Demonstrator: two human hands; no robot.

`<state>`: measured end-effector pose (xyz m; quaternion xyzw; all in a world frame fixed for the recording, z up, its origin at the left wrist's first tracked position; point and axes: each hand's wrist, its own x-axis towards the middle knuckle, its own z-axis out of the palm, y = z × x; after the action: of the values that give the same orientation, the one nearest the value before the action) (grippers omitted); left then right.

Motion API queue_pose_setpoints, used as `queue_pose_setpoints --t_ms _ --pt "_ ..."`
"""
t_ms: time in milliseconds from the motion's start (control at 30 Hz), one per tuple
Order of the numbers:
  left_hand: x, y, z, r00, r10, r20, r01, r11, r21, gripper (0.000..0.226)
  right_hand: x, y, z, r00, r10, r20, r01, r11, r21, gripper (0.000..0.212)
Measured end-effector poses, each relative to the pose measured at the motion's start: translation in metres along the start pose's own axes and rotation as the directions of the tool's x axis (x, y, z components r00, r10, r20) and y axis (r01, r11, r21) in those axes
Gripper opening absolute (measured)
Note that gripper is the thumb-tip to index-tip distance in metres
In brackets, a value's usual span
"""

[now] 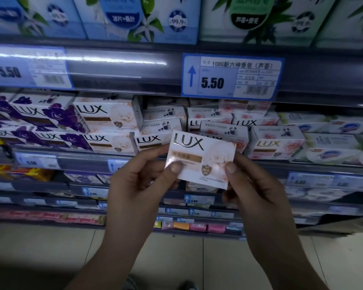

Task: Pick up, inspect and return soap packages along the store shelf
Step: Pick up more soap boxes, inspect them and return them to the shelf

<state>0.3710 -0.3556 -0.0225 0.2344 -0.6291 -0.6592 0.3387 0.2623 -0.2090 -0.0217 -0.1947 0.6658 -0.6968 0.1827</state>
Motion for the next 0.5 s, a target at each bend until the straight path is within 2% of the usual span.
queue_pose_setpoints --t_ms 100,200,267,367,500 --pt "0.0 -0.002 -0.001 1.0 0.01 -0.008 -0.009 0.997 0.075 0.033 0.001 -0.007 0.003 0.996 -0.087 -0.014 0.086 0.994 -0.066 0.036" --pt "0.007 0.001 -0.002 0.999 0.037 -0.03 -0.03 0.978 0.205 0.036 0.01 -0.013 0.011 0.984 -0.175 -0.036 0.169 0.977 -0.13 0.03" --pt "0.014 0.004 -0.004 0.999 0.053 -0.007 -0.05 0.971 0.232 0.036 0.024 -0.016 0.016 0.976 -0.214 -0.049 0.201 0.962 -0.185 0.027" --pt "0.023 0.006 -0.01 0.999 0.031 0.026 -0.036 0.976 0.217 0.044 0.05 -0.019 0.02 0.966 -0.253 -0.05 0.229 0.929 -0.291 0.026" --pt "0.032 0.003 -0.014 0.998 -0.024 0.058 0.005 0.951 0.309 0.052 0.079 -0.016 0.03 0.965 -0.262 -0.019 0.224 0.859 -0.46 0.019"
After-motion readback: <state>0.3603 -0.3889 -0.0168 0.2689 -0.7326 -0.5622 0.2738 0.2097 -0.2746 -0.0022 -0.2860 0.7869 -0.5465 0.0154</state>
